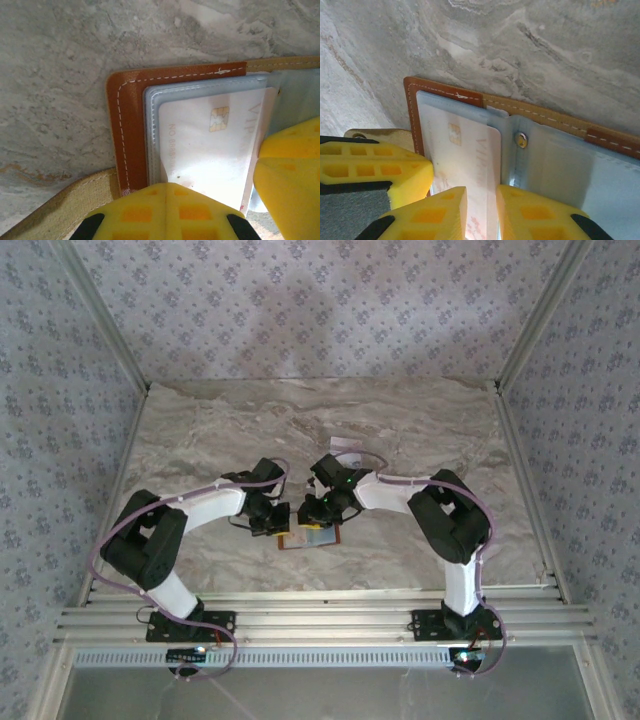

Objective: Take the credit cards out of the card holder

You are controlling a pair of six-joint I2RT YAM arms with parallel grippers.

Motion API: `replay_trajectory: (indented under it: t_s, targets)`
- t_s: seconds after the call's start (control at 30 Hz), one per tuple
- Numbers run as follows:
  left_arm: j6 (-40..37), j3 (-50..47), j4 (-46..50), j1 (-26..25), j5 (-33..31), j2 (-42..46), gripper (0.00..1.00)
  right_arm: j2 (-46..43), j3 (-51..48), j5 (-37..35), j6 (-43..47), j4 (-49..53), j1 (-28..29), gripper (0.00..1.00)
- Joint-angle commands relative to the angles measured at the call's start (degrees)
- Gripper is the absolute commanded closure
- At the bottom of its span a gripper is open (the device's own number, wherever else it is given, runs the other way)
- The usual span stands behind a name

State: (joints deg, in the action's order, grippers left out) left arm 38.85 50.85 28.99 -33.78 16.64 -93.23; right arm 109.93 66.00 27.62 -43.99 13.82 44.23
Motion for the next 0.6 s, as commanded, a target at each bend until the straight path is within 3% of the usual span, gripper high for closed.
replay_trajectory:
  t_s: [0.0,0.33,0.57]
  targets:
    - [-0.9,-0.2,1.9,-0.2,-1.3,0.0,0.98,1.5,-1.2,0.8,-0.5,-0.4,0.0,0.76]
    - [-1.0,-0.3,2.2,-0.2,-1.4,0.2,0.98,-3.0,-2.5,-1.7,-0.7,0.7,0.0,0.77]
    - [-1.2,-0.2,2.6,-0.3,-1.4,0.2,0.98,-2.7,-1.8,0.8,-1.9,-1.6,0.7,0.77]
